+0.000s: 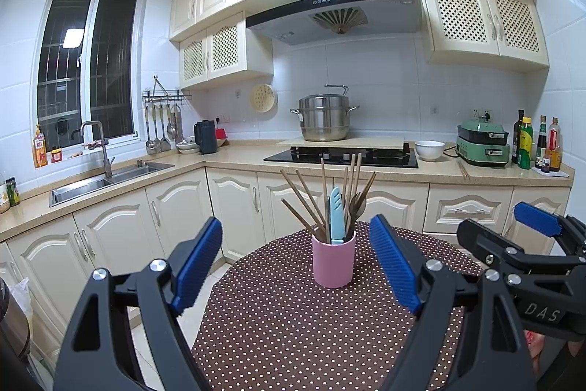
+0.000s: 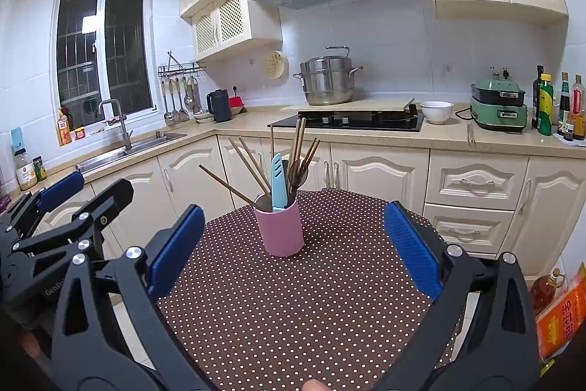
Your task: Organize utensils
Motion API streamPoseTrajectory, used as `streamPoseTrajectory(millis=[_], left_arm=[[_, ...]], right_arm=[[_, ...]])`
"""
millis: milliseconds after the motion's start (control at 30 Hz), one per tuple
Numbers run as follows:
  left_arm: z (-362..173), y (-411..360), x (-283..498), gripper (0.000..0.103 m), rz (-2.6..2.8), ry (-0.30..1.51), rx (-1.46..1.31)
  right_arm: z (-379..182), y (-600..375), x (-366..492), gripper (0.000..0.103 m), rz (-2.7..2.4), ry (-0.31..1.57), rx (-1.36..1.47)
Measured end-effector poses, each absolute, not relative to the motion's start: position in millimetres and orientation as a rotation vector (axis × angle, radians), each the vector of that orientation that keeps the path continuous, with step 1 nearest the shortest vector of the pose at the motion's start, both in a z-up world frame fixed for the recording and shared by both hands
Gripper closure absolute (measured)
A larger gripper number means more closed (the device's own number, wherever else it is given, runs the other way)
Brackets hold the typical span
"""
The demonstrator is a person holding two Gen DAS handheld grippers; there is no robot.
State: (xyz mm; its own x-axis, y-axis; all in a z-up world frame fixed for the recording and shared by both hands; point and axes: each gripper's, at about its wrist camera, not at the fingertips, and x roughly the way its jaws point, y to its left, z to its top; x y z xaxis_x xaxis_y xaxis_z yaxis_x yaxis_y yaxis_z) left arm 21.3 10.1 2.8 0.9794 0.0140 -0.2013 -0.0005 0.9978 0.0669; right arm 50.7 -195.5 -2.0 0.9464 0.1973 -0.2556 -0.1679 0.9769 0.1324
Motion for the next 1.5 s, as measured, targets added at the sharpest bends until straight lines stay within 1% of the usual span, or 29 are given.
streamPoseTrajectory(millis=[1500], left_arm=[[-2.6,10.7,25.3,0.022,0.010,0.221,0.067]], right_arm=[[-7.3,-194.6,56.2,0.007,0.188,0.286,0.111]])
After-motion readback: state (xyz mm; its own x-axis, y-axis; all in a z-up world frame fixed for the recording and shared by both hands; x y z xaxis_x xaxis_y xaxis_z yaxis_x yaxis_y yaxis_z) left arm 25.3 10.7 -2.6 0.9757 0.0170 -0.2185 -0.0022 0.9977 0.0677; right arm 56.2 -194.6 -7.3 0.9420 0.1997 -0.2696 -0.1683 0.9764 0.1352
